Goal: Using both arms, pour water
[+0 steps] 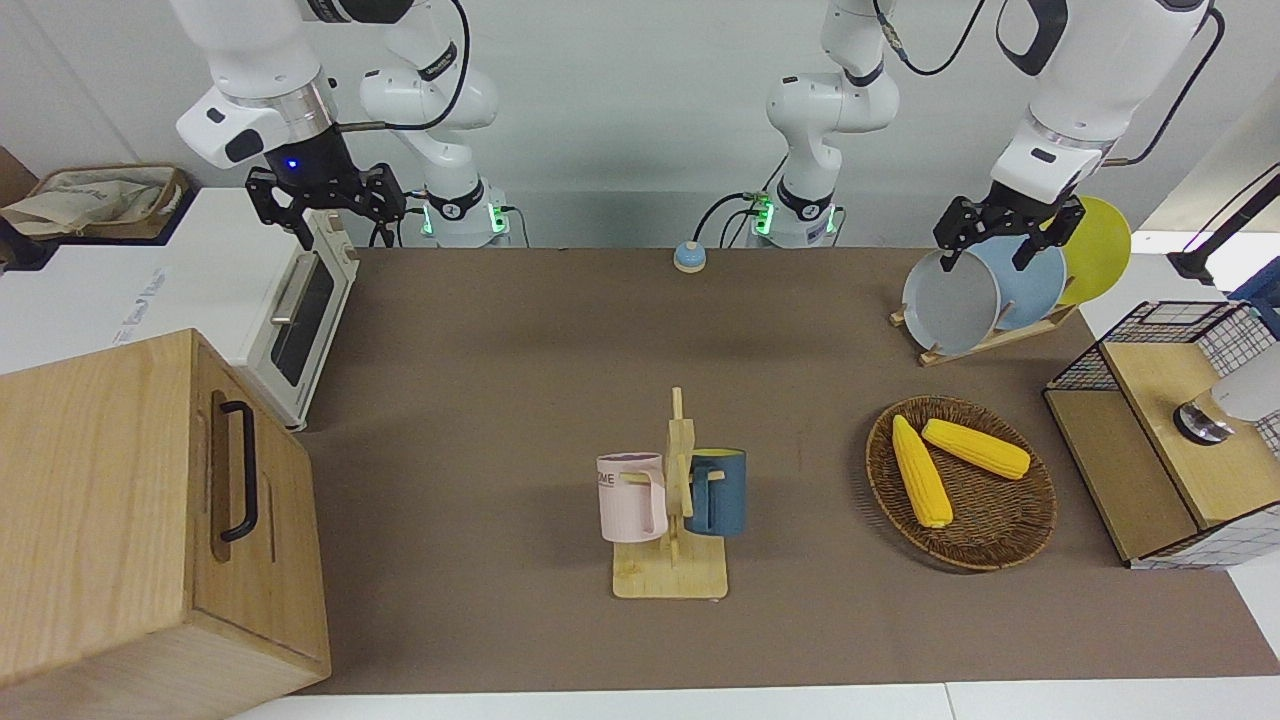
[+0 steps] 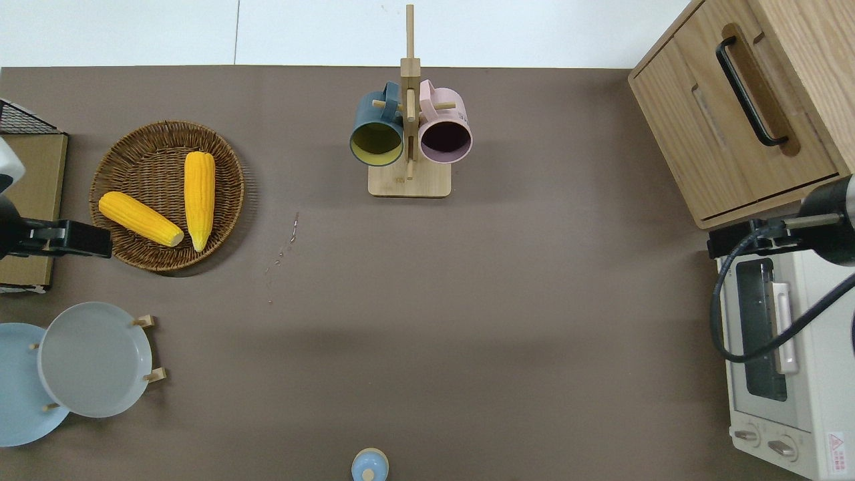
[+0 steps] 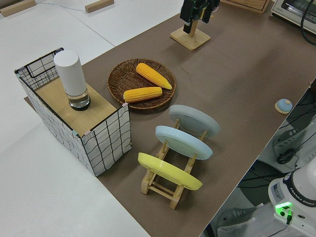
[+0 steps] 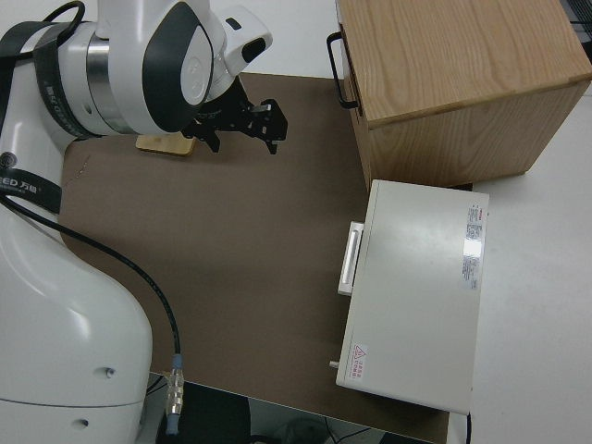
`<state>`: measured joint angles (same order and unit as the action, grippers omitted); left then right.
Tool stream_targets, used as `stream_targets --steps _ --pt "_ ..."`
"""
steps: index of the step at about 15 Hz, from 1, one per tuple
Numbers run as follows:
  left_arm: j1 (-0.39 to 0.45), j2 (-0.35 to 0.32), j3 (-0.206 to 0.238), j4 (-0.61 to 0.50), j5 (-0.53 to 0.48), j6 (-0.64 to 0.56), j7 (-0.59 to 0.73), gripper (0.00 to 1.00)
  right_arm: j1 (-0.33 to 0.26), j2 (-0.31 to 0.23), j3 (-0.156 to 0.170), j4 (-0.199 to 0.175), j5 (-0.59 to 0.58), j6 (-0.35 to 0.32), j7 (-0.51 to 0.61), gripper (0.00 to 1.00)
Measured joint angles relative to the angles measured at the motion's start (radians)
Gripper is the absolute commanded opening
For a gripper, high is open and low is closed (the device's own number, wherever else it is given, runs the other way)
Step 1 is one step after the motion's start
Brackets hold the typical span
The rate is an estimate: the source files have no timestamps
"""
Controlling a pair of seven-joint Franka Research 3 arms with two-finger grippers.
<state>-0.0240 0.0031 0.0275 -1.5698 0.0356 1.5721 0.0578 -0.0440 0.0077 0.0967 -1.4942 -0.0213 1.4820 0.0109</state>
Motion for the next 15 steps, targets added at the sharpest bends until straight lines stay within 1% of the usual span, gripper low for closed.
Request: stream_targets --steps 1,8,9,12,15 --pt "0.019 0.000 0.005 -0.003 0.000 0.000 0.004 1.00 -0.002 0.000 -0.001 0.000 0.000 0.000 0.000 0.992" --pt "0.020 0.003 0.017 -0.005 -0.006 0.000 0.004 1.00 -0.002 0.000 0.000 0.015 0.000 0.008 -0.013 0.992" --pt "0.019 0.003 0.017 -0.006 -0.006 0.000 0.004 1.00 -0.002 0.001 0.000 0.015 0.000 0.022 -0.024 0.992" --pt "0.018 0.004 0.015 -0.006 -0.009 0.000 0.004 1.00 -0.002 0.005 0.001 0.011 0.000 0.101 -0.066 0.992" --pt "0.017 0.004 0.014 -0.005 -0.009 0.000 0.004 1.00 -0.001 0.017 0.007 -0.015 0.000 0.188 -0.099 0.992"
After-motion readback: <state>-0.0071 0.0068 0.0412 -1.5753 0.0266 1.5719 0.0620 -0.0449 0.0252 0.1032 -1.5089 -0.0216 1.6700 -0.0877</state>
